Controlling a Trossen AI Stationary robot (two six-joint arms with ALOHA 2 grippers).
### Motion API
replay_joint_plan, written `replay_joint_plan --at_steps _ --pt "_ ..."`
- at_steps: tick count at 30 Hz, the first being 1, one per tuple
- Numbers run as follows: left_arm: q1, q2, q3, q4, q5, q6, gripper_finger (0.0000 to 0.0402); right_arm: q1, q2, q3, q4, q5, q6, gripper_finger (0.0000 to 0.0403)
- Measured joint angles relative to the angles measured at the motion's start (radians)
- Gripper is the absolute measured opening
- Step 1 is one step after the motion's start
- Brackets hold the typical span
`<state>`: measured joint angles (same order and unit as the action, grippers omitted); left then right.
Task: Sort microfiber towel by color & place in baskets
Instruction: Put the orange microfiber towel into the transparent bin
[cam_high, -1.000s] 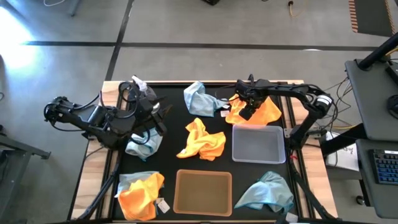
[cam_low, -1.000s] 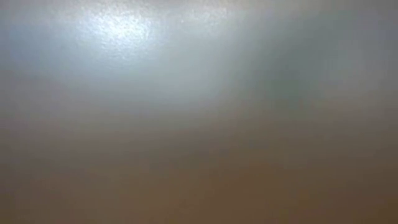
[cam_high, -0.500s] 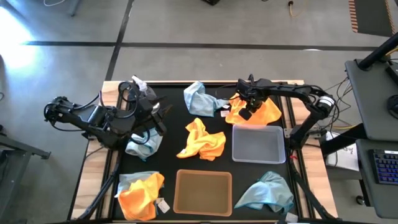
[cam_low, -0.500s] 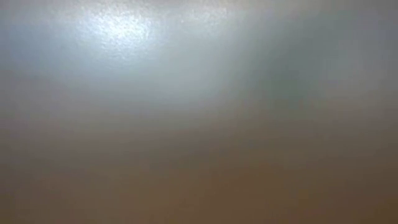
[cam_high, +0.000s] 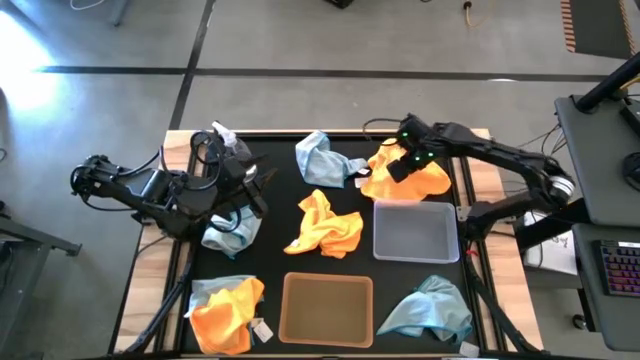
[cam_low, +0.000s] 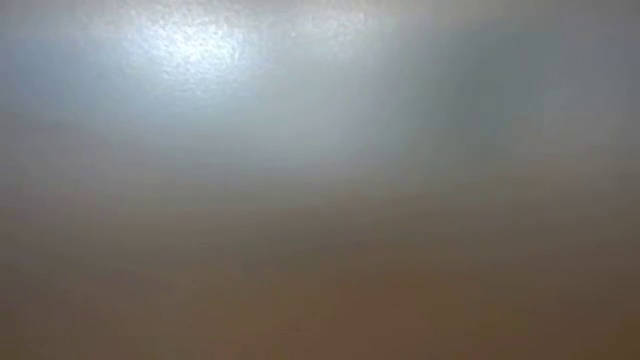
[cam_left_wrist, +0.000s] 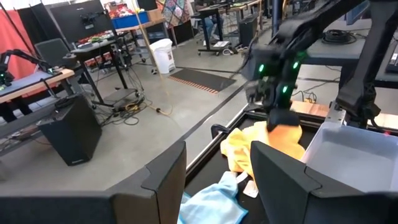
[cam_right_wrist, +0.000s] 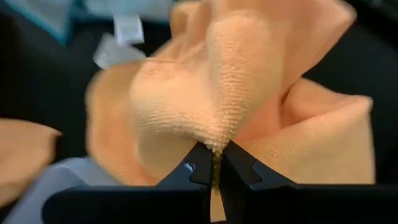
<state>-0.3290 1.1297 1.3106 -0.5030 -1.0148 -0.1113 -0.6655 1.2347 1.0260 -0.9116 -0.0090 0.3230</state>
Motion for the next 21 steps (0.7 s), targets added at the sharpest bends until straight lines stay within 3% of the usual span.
replay_joint_plan --at_steps 9,21 --pt "0.000 0.000 0.000 0.000 0.000 0.024 0.0165 0.000 -0.231 0.000 0.021 0.000 0.135 0.0009" --pt "0.000 0.000 0.000 0.000 0.000 0.024 0.0165 0.006 -0.382 0.028 0.179 0.000 0.261 0.0009"
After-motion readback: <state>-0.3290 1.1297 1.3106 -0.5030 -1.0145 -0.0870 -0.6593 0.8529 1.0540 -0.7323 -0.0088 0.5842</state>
